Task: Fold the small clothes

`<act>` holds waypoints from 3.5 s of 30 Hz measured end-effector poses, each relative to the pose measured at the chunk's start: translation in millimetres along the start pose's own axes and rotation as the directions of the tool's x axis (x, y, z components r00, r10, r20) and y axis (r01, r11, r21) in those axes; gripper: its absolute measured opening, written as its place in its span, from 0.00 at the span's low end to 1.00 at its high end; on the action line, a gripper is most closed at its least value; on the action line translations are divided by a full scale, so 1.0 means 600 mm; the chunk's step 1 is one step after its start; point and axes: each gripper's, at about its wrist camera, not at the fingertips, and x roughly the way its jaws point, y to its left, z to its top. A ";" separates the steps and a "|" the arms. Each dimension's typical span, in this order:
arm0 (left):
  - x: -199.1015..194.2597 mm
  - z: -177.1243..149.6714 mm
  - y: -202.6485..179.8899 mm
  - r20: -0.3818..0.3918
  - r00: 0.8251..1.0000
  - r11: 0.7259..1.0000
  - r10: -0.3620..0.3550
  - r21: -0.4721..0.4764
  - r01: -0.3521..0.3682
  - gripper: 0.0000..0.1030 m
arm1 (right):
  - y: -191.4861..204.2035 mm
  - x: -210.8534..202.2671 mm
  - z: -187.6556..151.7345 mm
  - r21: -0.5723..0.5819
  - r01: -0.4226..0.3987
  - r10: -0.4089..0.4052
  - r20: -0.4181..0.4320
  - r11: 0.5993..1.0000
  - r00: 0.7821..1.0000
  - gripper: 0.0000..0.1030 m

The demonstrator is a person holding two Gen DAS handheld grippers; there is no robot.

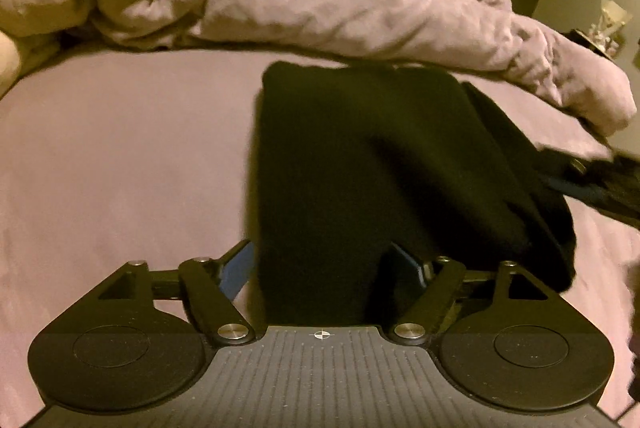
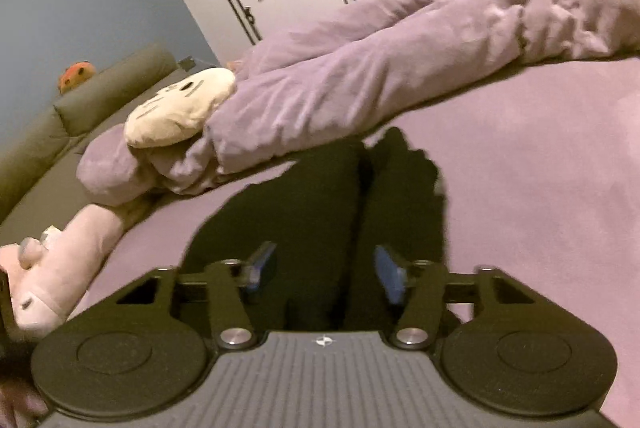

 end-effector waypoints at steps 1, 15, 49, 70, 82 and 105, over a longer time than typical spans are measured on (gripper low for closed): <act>0.000 -0.003 -0.001 -0.004 1.000 1.000 0.002 -0.006 -0.002 0.81 | 0.001 0.018 0.002 0.019 -0.006 0.006 -0.025 1.000 1.000 0.49; 0.003 -0.005 -0.020 -0.021 0.998 0.999 0.052 0.002 -0.052 0.86 | 0.038 0.041 -0.006 -0.217 0.151 -0.162 -0.033 0.964 0.986 0.09; 0.053 -0.022 -0.031 -0.100 0.993 0.998 0.061 0.000 -0.061 0.93 | 0.034 0.161 -0.037 -0.491 0.336 -0.335 0.093 0.804 0.938 0.24; -0.011 -0.037 -0.034 -0.077 0.992 0.994 0.105 -0.033 -0.107 0.93 | 0.041 0.006 -0.098 -0.337 0.323 -0.338 0.015 0.884 0.941 0.32; 0.064 0.042 -0.061 -0.030 0.987 0.987 0.160 0.031 -0.159 0.93 | -0.001 0.040 -0.024 -0.165 0.233 -0.235 0.007 0.958 0.972 0.52; 0.020 -0.001 -0.076 -0.082 0.983 0.984 0.163 0.089 -0.155 0.98 | 0.019 0.065 -0.048 -0.350 0.340 -0.356 0.019 0.873 0.934 0.18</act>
